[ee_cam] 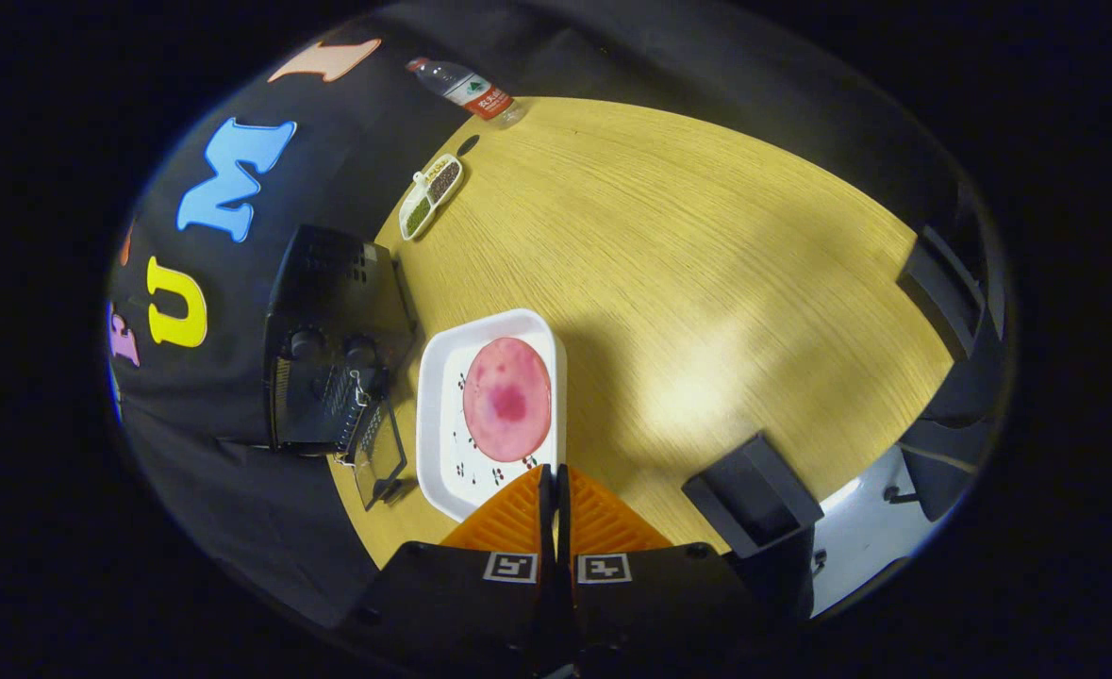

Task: Open the toaster oven, put the food inside, and close the toaster oven door.

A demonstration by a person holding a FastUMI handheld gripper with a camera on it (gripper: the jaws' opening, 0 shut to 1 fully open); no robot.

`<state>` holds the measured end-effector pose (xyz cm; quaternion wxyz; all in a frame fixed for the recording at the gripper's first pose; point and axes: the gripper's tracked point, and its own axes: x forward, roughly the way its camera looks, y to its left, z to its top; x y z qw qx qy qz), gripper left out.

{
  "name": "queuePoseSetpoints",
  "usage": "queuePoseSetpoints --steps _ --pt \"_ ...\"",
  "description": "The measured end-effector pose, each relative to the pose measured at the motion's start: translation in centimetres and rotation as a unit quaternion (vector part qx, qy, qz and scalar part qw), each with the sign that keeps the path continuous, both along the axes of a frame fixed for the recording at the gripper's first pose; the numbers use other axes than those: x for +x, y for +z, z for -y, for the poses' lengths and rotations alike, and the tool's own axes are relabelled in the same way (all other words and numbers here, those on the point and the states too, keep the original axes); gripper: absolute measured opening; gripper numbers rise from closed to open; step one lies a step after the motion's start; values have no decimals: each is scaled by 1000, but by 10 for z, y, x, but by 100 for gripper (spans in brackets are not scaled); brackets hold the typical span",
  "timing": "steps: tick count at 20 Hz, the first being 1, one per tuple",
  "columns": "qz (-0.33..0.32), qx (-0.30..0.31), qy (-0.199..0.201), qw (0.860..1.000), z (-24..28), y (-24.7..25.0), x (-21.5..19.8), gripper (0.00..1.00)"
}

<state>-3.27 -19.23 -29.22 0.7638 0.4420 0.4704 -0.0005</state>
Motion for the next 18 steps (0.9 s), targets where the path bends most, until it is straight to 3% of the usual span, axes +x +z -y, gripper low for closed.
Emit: queuePoseSetpoints --steps 7,18 --pt "41 33 -29 998 -48 35 -41 2" --pt "62 61 12 996 -141 79 -43 1"
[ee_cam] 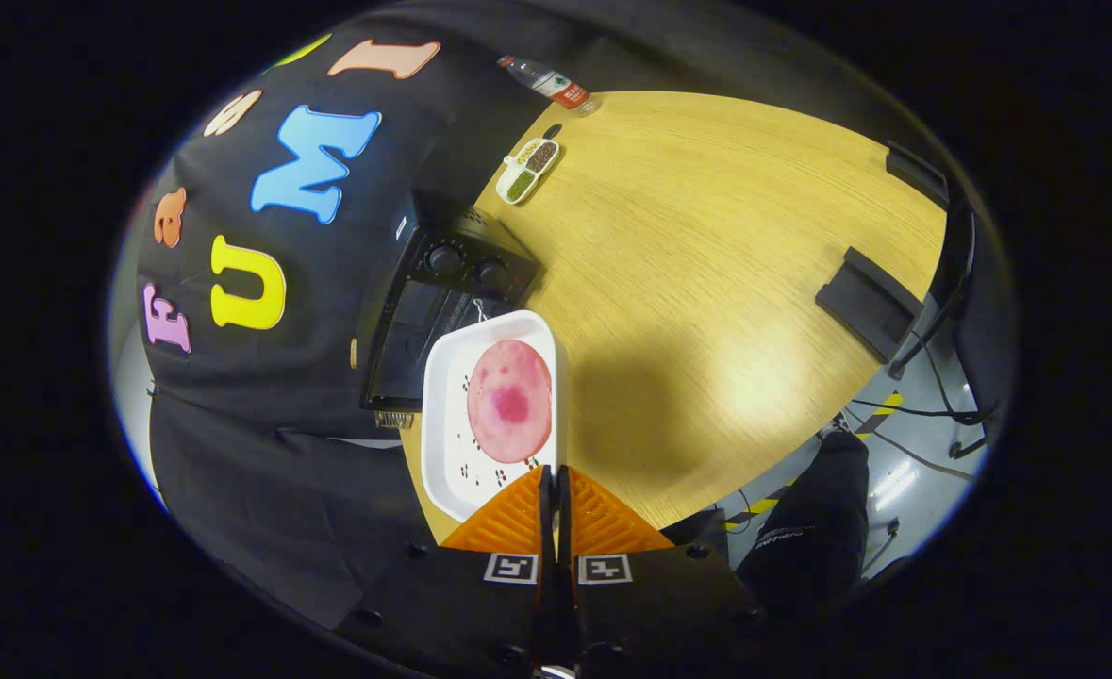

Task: Open the toaster oven, put the food inside, and close the toaster oven door.

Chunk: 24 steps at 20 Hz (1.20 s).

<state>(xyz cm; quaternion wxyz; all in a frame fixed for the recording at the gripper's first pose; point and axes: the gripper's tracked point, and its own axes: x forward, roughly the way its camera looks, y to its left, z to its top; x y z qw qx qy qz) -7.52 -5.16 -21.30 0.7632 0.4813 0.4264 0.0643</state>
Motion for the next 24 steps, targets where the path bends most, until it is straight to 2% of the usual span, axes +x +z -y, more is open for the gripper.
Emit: queuePoseSetpoints --steps 9,17,24 --pt "15 11 28 999 -59 26 24 2" --pt "2 7 58 998 -107 16 62 1" --pt "-17 15 54 998 -132 2 113 1"
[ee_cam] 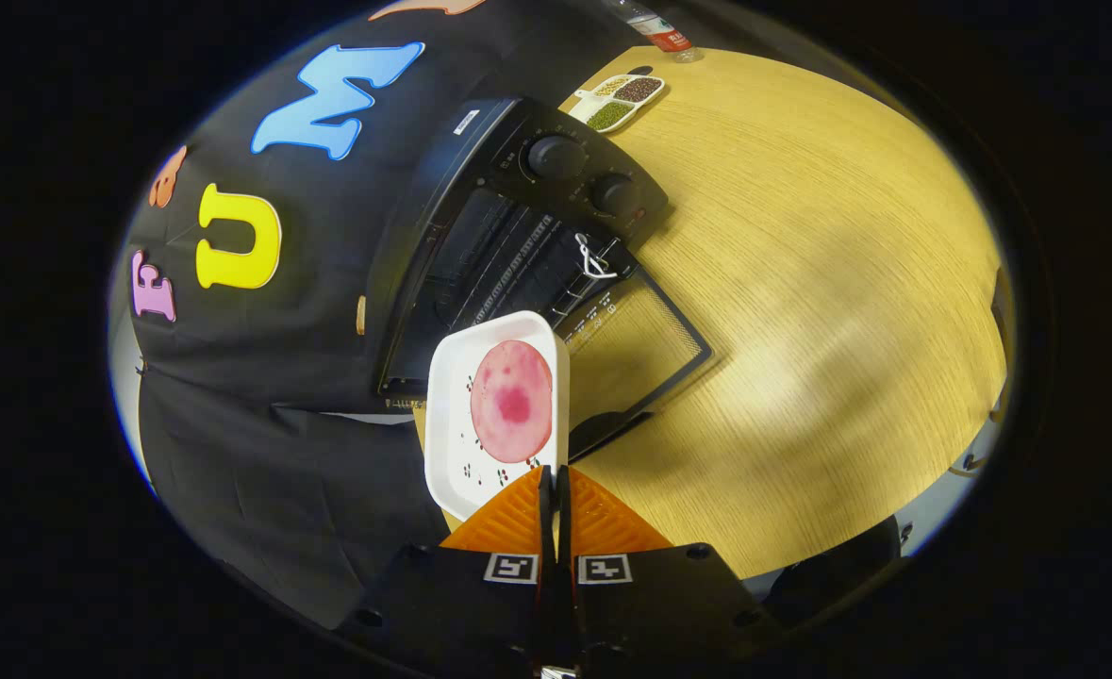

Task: Open the toaster oven, put the food inside, and close the toaster oven door.

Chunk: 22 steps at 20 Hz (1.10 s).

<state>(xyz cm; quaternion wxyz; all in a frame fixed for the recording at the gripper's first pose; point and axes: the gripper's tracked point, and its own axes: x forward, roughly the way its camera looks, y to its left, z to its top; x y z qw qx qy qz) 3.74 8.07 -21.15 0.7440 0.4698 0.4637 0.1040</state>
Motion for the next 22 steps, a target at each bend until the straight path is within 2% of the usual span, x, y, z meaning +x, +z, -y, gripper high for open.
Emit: queuePoseSetpoints --steps 10,17,22 --pt "-28 36 -43 998 -17 -16 66 2" --pt "-19 62 -97 993 -31 -18 108 2" --pt "0 38 -127 991 -32 -25 130 2"
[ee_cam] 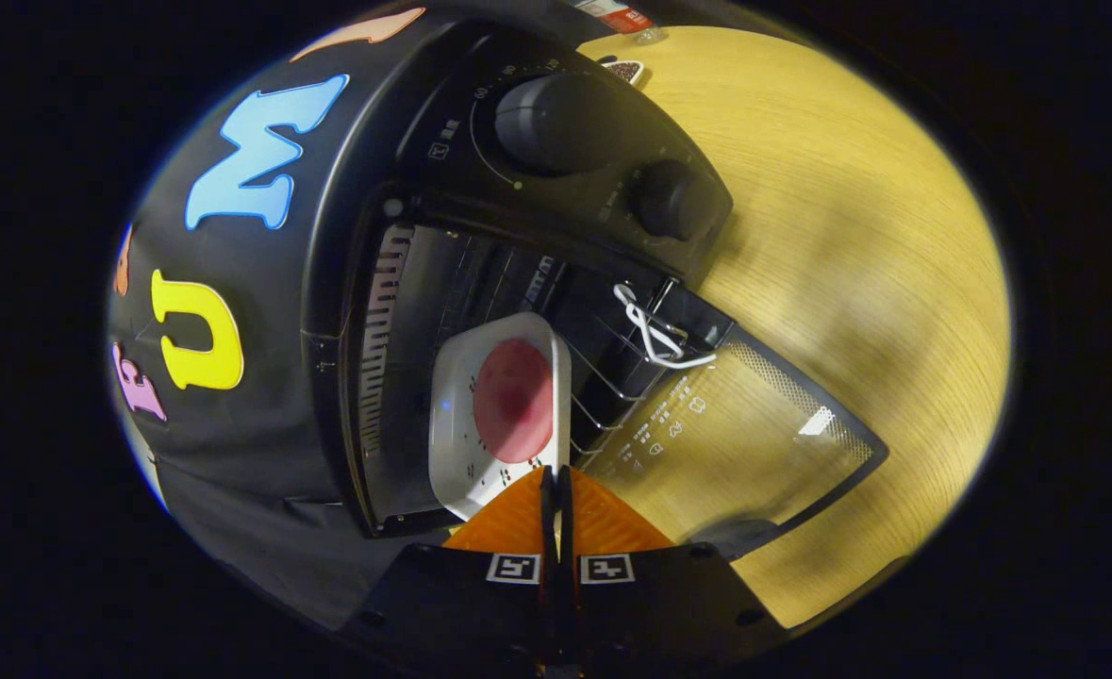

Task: Open the toaster oven, put the food inside, and close the toaster oven door.

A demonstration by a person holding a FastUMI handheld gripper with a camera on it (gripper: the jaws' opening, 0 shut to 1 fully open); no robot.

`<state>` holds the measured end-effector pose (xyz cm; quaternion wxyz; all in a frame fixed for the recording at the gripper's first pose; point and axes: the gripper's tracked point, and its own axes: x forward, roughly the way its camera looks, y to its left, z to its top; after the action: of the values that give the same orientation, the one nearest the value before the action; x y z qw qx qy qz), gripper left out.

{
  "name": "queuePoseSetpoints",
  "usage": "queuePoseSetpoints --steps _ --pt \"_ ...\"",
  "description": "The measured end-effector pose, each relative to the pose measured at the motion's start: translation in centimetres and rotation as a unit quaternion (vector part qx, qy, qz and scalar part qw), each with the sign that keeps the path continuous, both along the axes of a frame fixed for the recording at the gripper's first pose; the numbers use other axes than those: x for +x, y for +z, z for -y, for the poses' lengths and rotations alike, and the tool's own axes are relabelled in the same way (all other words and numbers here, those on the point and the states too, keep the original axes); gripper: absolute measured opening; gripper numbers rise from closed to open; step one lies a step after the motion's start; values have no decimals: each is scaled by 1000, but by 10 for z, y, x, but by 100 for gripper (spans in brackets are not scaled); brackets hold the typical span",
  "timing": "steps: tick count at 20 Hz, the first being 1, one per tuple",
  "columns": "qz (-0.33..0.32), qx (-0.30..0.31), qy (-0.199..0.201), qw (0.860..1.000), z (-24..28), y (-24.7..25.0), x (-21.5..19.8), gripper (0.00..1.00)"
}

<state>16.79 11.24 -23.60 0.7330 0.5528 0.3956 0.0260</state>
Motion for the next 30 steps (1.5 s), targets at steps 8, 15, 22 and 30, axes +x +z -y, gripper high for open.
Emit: queuePoseSetpoints --steps 8,15,22,30 --pt "37 1 -54 998 1 -2 32 2" --pt "43 30 -69 996 -12 8 43 11" --pt "50 47 -44 997 -20 22 26 64" --pt "61 43 15 997 -39 39 -23 98"
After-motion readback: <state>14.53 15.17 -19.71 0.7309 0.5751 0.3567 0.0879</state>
